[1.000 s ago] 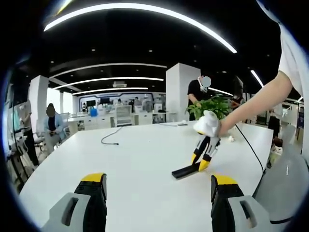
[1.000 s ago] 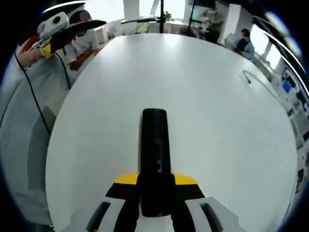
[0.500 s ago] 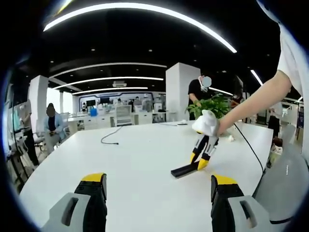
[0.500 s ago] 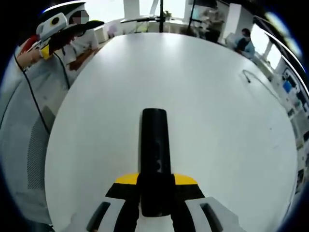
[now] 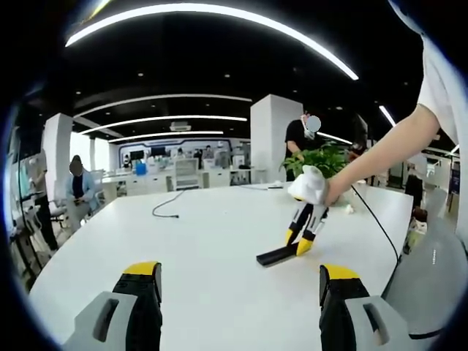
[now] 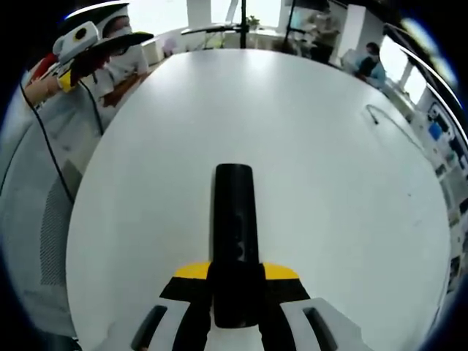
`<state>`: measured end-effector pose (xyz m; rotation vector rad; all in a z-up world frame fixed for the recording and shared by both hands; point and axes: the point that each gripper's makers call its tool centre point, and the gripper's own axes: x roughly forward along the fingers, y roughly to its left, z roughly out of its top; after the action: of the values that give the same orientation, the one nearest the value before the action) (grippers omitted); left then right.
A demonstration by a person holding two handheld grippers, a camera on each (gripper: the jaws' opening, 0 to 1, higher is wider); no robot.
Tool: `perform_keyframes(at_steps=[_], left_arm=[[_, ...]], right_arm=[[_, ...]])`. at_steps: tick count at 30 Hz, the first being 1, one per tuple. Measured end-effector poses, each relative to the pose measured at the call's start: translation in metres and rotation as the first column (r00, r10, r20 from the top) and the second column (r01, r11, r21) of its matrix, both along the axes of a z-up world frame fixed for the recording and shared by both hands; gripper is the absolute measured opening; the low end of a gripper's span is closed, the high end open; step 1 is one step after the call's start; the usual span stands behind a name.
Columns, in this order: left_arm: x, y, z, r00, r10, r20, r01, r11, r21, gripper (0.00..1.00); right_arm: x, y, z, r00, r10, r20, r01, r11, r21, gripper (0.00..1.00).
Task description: Press the specified remote control buttons in sequence, fully releasing each button before pressing the next.
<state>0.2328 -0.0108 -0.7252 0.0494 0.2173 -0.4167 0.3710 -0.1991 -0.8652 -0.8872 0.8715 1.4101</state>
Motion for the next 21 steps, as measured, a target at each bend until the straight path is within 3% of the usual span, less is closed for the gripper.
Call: perform_keyframes(at_steps=[21], left_arm=[[-0.0001,-0.0003,-0.0018,1.0,-0.002,-0.008,0.002,1.0,0.003,0.92]], right_arm=[[0.0086,-0.0001,-0.0004,1.0,0.003,-0.002,-0.003,1.0,-0.018,0.21]])
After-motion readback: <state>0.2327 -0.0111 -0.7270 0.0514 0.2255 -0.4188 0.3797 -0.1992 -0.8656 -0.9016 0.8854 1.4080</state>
